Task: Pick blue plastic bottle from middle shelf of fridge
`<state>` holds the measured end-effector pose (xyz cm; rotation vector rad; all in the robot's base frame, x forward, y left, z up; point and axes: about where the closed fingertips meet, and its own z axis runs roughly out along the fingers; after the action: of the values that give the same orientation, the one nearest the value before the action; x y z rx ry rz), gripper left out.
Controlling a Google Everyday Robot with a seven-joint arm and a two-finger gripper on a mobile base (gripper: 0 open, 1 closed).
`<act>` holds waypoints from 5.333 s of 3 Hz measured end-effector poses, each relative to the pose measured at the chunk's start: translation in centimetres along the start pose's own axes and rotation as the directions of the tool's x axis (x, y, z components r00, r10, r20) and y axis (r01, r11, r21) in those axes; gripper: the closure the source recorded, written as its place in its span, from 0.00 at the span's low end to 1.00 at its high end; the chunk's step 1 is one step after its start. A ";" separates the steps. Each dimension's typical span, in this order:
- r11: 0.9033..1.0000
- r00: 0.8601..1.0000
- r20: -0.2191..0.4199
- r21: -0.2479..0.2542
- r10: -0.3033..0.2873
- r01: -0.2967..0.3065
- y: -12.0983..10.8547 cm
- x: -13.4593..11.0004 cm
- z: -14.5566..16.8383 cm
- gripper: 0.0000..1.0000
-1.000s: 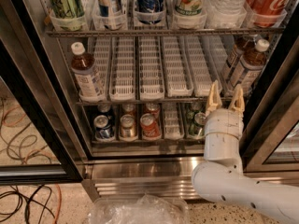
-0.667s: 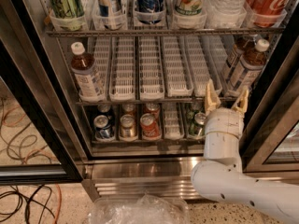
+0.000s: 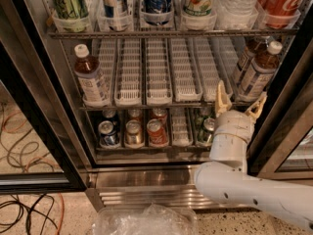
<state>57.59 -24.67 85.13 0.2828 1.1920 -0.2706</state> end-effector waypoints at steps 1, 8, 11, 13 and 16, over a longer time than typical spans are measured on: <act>0.998 1.000 0.012 0.067 -0.002 0.001 -0.9 0.2 0.6 0.41; 0.974 1.000 0.024 0.226 -0.002 -0.004 -3.3 0.8 3.9 0.48; 0.975 1.000 0.022 0.223 -0.014 0.008 -3.1 1.2 4.5 0.31; 0.975 0.999 0.026 0.220 -0.023 0.016 -2.7 1.2 6.2 0.35; 0.961 0.999 0.015 0.276 -0.033 0.027 -4.1 1.8 8.6 0.53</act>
Offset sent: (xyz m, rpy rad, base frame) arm -0.0015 -0.0296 -0.0066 0.0715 -0.0223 -0.1815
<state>64.25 -31.61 86.11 0.5046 1.1392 -0.4668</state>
